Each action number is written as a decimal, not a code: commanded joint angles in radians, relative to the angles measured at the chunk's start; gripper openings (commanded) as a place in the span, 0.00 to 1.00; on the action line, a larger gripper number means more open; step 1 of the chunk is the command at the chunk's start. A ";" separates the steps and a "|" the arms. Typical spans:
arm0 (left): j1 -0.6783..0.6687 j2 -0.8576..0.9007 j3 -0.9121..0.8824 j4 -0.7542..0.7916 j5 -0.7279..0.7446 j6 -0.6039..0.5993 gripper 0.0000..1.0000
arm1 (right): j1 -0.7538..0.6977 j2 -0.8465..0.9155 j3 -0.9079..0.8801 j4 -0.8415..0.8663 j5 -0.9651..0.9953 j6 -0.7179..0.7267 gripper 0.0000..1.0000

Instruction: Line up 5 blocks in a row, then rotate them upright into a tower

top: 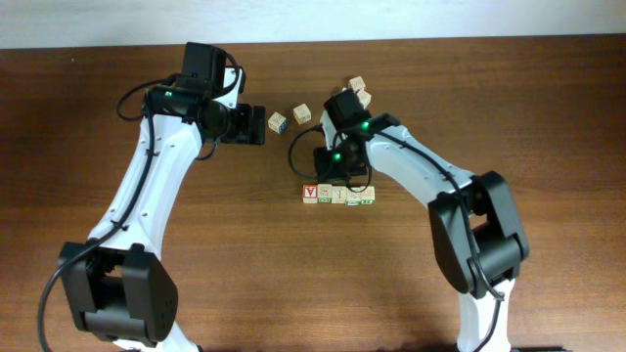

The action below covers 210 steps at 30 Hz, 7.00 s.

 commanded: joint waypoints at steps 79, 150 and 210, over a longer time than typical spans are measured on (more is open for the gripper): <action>-0.014 0.005 0.016 -0.056 0.011 -0.090 0.99 | -0.105 -0.211 -0.349 -0.026 -0.034 0.035 0.04; -0.014 0.005 0.016 -0.061 0.015 -0.090 0.99 | -0.106 -0.211 -0.330 0.026 -0.034 0.035 0.04; -0.014 0.005 0.016 -0.060 0.015 -0.090 0.99 | -0.148 -0.235 -0.364 -0.042 0.056 0.068 0.05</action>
